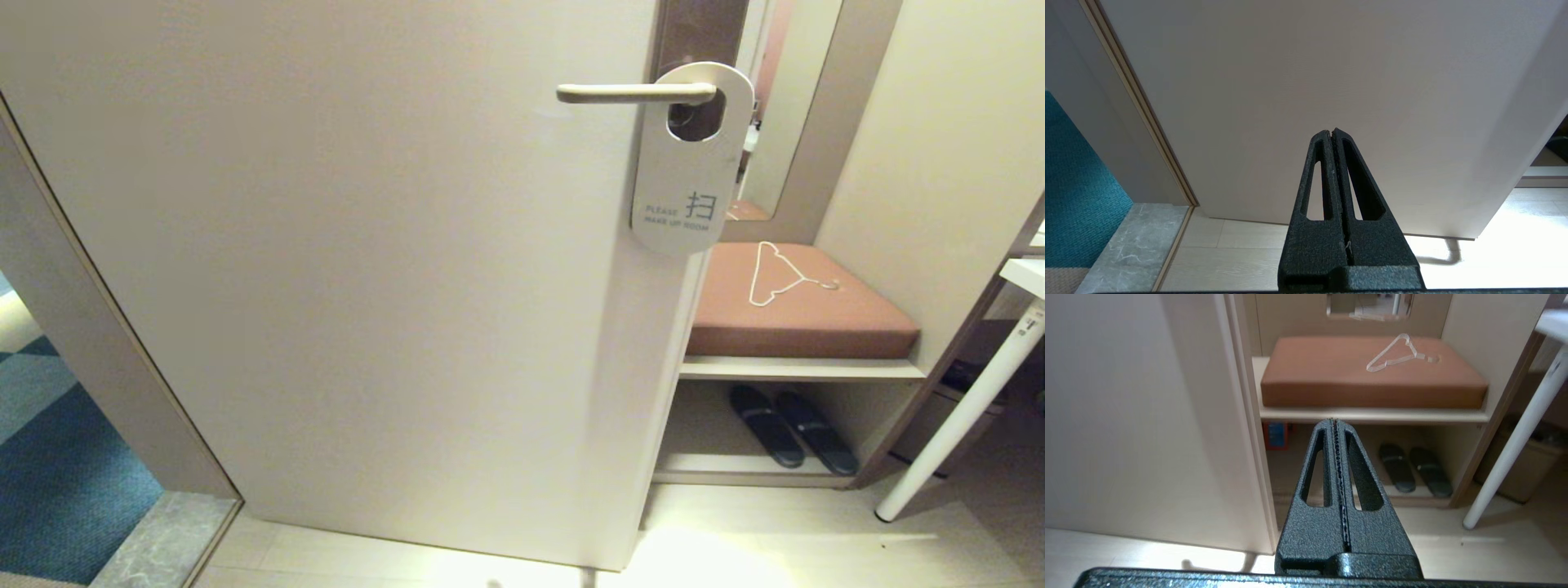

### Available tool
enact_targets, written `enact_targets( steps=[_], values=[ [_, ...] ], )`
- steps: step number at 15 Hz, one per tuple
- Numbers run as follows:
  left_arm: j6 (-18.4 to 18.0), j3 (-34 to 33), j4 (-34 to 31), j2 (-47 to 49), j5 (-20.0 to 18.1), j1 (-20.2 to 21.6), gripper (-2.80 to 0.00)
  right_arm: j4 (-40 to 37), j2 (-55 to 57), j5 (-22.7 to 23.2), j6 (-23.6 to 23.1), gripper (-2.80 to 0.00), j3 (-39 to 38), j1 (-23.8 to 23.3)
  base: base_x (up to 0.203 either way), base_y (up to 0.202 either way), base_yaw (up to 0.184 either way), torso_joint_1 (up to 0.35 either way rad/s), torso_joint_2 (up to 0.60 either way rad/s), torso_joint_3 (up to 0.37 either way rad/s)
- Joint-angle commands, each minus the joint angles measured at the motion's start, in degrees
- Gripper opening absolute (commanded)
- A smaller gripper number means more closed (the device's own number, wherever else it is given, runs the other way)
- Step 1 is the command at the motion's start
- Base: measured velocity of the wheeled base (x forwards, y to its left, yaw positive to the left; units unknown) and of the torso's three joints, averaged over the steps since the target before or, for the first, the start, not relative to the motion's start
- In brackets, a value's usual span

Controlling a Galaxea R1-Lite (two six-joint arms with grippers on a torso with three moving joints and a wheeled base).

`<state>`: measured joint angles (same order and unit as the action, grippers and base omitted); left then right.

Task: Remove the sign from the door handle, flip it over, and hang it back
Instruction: Take down the sign

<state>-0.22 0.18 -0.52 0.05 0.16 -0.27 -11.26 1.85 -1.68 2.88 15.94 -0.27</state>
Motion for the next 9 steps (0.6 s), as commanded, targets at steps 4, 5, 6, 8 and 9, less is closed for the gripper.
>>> enact_targets(
  steps=[4, 5, 6, 8, 9],
  values=[
    [0.0, 0.0, -0.1, 0.0, 0.0, 0.1, -2.8, 0.4, 11.6, 0.2, -0.7, -2.8, 9.2, 0.3, 0.0, 0.0, 0.0, 0.0, 0.0, 0.0],
    [0.0, 0.0, -0.1, 0.0, 0.0, 0.1, -2.8, 0.4, 14.6, 0.2, -0.8, -2.8, 11.8, 0.3, 0.0, 0.0, 0.0, 0.0, 0.0, 0.0],
    [0.1, 0.0, 0.0, 0.0, 0.0, 0.1, -2.8, 0.5, 17.9, 0.2, -0.9, -2.8, 14.3, 0.3, 0.0, 0.0, 0.0, 0.0, 0.0, 0.0],
    [0.3, 0.0, -0.1, 0.0, 0.0, 0.1, -2.8, 0.5, 25.0, 0.1, -0.9, -2.8, 19.0, 0.3, 0.0, 0.0, 0.0, 0.0, 0.0, 0.0],
    [0.4, 0.0, -0.1, 0.0, 0.0, 0.1, -2.8, 0.5, 28.6, 0.2, -0.9, -2.8, 21.2, 0.4, 0.0, 0.0, 0.0, 0.0, 0.0, 0.0]
  ],
)
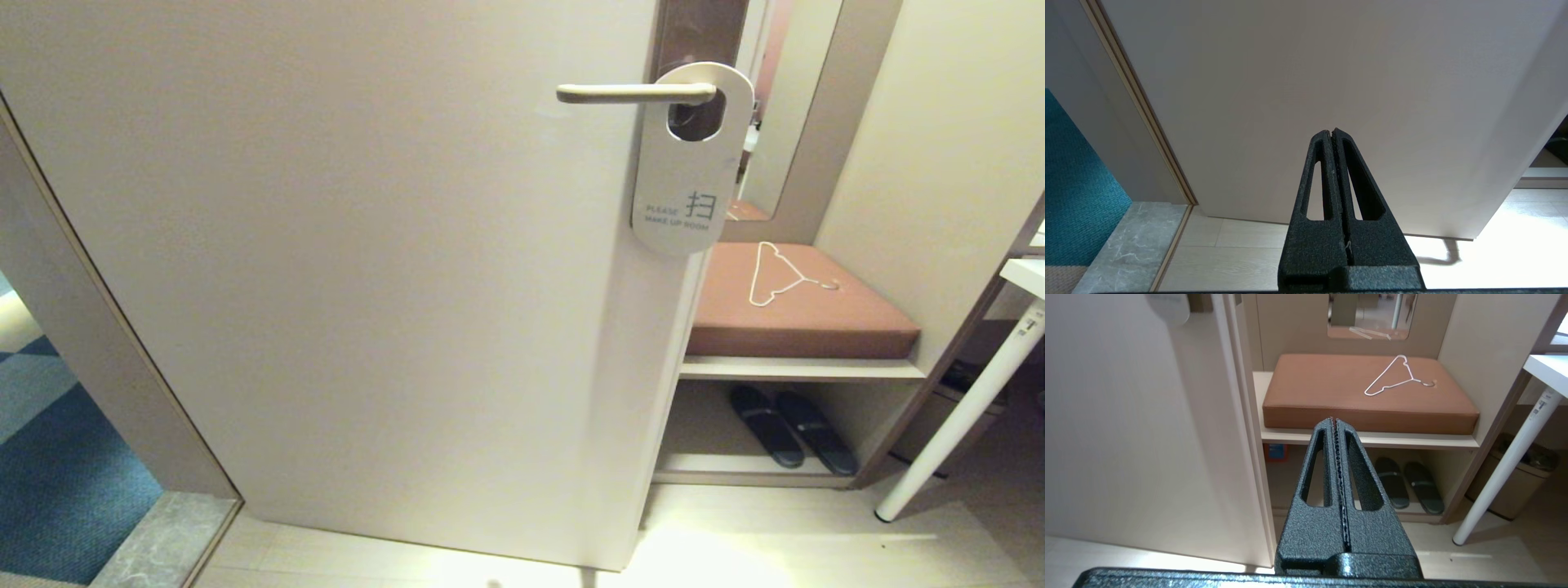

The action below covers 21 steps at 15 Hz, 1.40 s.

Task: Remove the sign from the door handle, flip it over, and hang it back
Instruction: Take down the sign

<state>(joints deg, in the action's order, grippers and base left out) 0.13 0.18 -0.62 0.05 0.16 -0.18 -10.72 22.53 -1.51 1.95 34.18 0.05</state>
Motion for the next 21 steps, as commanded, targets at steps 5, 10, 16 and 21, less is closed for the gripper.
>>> enact_targets(
  steps=[5, 10, 16, 21],
  values=[
    [0.3, 0.0, 0.0, 0.0, 0.0, 0.0, -2.8, 5.6, 23.9, 10.6, -0.7, -2.8, 9.8, 0.0, 0.0, 0.0, 0.0, 0.0, 0.0, 0.0],
    [0.2, 0.0, 0.0, 0.0, 0.0, -0.1, -2.8, 14.4, 37.2, 30.0, -6.3, -2.8, 12.3, -0.3, 0.0, 0.0, 0.0, 0.0, 0.0, 0.0],
    [0.2, 0.0, 0.0, 0.0, 0.0, -0.1, -2.8, 18.2, 51.0, 49.0, -6.7, -2.8, 20.3, -4.2, 0.0, 0.0, 0.0, 0.0, 0.0, 0.0],
    [0.2, 0.0, 0.0, 0.0, 0.0, -0.1, -2.8, 18.8, 60.5, 52.8, -8.8, -2.8, 27.1, -4.5, 0.0, 0.0, 0.0, 0.0, 0.0, 0.0]
  ],
)
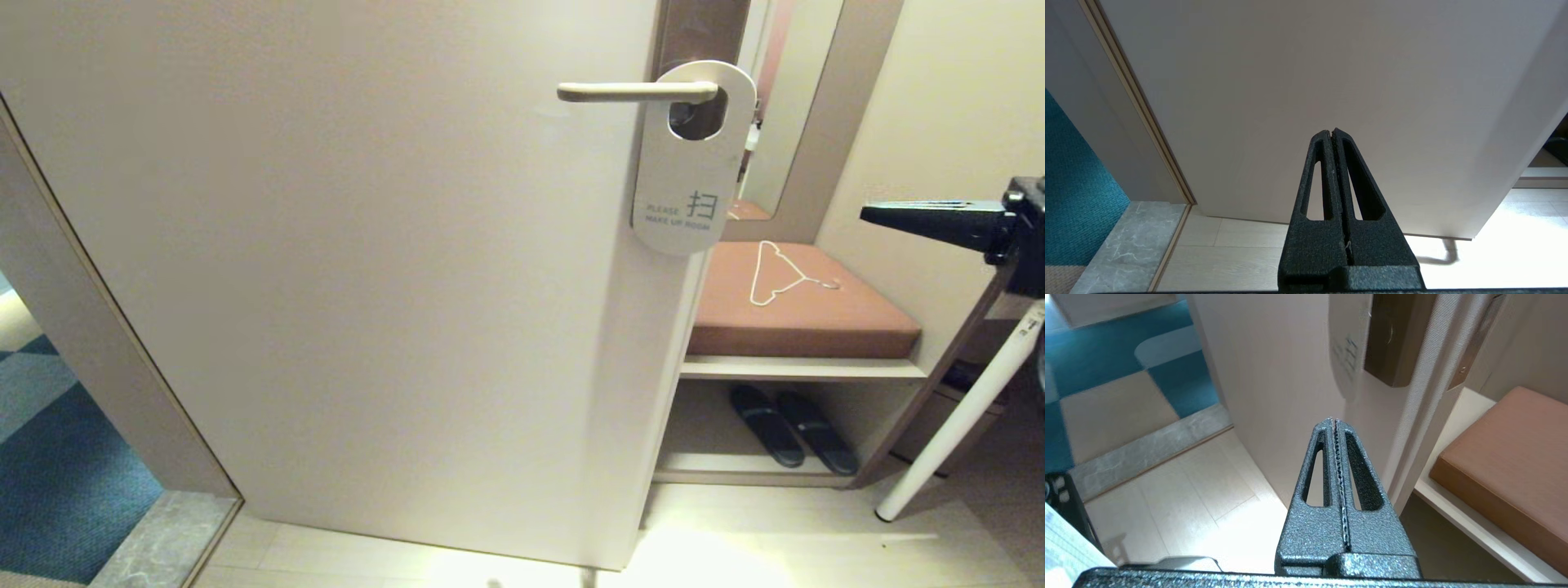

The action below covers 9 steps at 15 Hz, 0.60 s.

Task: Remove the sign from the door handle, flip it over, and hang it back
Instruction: Take down the sign

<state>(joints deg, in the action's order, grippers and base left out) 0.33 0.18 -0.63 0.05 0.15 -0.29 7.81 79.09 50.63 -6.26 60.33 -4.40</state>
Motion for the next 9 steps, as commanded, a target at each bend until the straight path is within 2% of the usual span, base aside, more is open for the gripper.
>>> enact_targets(
  steps=[1, 7, 9],
  values=[
    [0.0, 0.0, 0.0, 0.0, 0.0, 0.0, -2.8, 0.5, 4.9, 1.0, -1.9, -2.8, 0.9, -0.1, 0.0, 0.0, 0.0, 0.0, 0.0, 0.0],
    [0.0, 0.0, 0.0, 0.0, 0.0, 0.0, -2.8, 0.7, 8.6, 1.6, -3.4, -2.8, 2.7, 0.4, 0.0, 0.0, 0.0, 0.0, 0.0, 0.0],
    [0.0, 0.0, 0.0, 0.0, 0.0, 0.0, -2.8, 0.7, 9.7, 3.4, -3.5, -2.8, 4.0, 1.4, 0.0, 0.0, 0.0, 0.0, 0.0, 0.0]
  ],
)
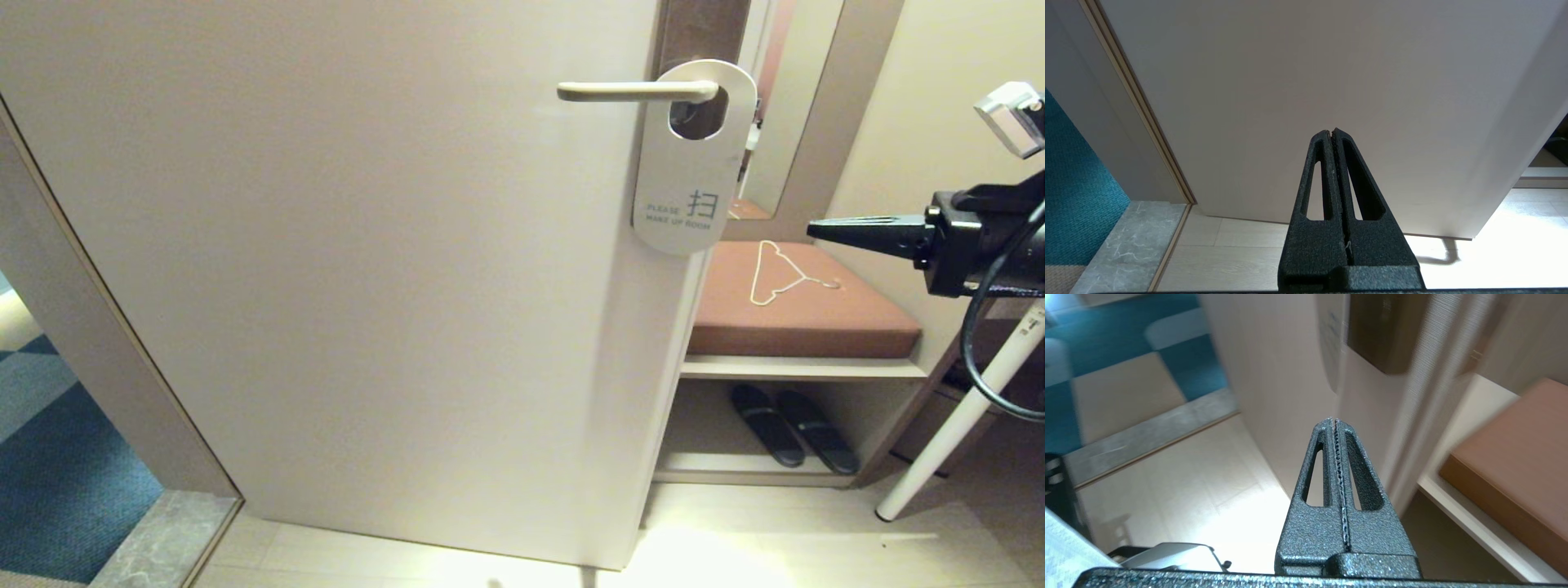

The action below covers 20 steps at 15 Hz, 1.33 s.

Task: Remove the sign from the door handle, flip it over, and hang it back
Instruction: Take down the sign

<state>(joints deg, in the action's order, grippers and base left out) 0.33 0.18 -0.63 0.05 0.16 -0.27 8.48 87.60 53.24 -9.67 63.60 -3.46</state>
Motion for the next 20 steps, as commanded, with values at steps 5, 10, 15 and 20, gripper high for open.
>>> enact_targets(
  steps=[5, 10, 15, 20],
  values=[
    [0.0, 0.0, 0.0, 0.0, 0.0, 0.0, -2.8, 0.2, 3.9, 1.3, -0.6, -2.8, 5.2, 5.0, 0.0, 0.0, 0.0, 0.0, 0.0, 0.0],
    [0.0, 0.0, -0.1, 0.0, 0.0, 0.0, -2.8, 2.0, 5.3, 1.1, -0.6, 0.0, 5.9, 5.5, 0.0, 0.0, 0.0, 0.0, 0.0, 0.0],
    [0.0, 0.0, -0.1, 0.1, 0.0, 0.0, -2.8, 4.8, 7.0, 1.0, -0.4, 0.0, 6.3, 5.5, 0.0, 0.0, 0.0, 0.0, 0.0, 0.0],
    [0.0, 0.0, -0.1, 0.2, 0.0, 0.0, -2.8, 4.8, 9.2, 1.0, 0.2, 0.0, 8.1, 5.6, 0.0, 0.0, 0.0, 0.0, 0.0, 0.0]
  ],
)
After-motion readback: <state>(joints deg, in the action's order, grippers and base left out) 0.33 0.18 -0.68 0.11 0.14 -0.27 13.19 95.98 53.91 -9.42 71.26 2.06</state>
